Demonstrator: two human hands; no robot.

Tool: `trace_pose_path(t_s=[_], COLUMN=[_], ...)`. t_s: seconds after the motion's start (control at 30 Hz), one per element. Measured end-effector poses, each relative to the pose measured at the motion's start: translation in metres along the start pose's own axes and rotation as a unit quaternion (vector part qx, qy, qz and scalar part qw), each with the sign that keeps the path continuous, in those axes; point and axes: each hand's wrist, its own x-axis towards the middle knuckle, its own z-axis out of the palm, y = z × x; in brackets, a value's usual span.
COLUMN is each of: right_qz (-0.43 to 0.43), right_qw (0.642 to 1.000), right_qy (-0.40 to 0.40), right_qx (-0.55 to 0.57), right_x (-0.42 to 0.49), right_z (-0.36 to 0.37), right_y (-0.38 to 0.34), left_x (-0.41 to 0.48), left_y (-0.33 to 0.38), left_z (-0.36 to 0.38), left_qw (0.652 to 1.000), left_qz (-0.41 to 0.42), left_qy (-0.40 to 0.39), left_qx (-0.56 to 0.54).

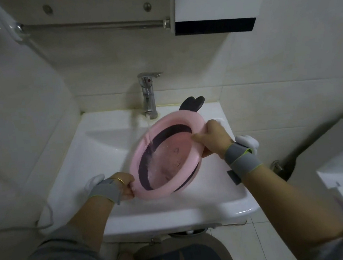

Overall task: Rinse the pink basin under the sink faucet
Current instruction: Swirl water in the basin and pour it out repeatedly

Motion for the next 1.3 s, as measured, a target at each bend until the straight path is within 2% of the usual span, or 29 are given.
trace_pose_path(t_s=[0.13, 0.3, 0.37, 0.5, 0.7, 0.93, 1.0, 1.13, 1.3], right_qz=[0.014, 0.119, 0.16, 0.228, 0.317, 0.301, 0.273, 0.198, 0.104], right_qw=[0.999, 0.987, 0.977, 0.956, 0.902, 0.896, 0.909, 0.943, 0.973], right_qy=[0.006, -0.001, -0.02, -0.073, -0.14, -0.148, -0.137, -0.133, -0.077], right_qx=[0.029, 0.112, 0.14, 0.172, 0.258, 0.291, 0.285, 0.232, 0.19], right_x=[0.001, 0.014, 0.015, 0.013, 0.009, 0.007, 0.007, 0.005, -0.001], right_z=[-0.003, 0.02, 0.033, 0.059, 0.067, 0.041, 0.032, 0.017, 0.009], right_y=[0.023, 0.077, 0.094, 0.111, 0.109, 0.081, 0.068, 0.041, 0.012], left_x=[0.004, 0.007, 0.004, 0.021, -0.034, -0.005, -0.015, -0.016, -0.009], left_y=[0.004, 0.013, 0.016, 0.018, 0.05, 0.042, 0.036, 0.02, 0.007], left_z=[0.0, -0.01, -0.017, -0.039, -0.039, -0.046, -0.044, -0.036, -0.019], left_qw=[0.999, 0.99, 0.974, 0.953, 0.928, 0.95, 0.963, 0.984, 0.992], left_qz=[0.02, 0.082, 0.122, 0.151, 0.204, 0.158, 0.139, 0.111, 0.07], left_qy=[0.02, 0.076, 0.123, 0.193, 0.228, 0.188, 0.172, 0.139, 0.081], left_qx=[0.021, 0.086, 0.143, 0.178, 0.214, 0.194, 0.155, -0.009, -0.073])
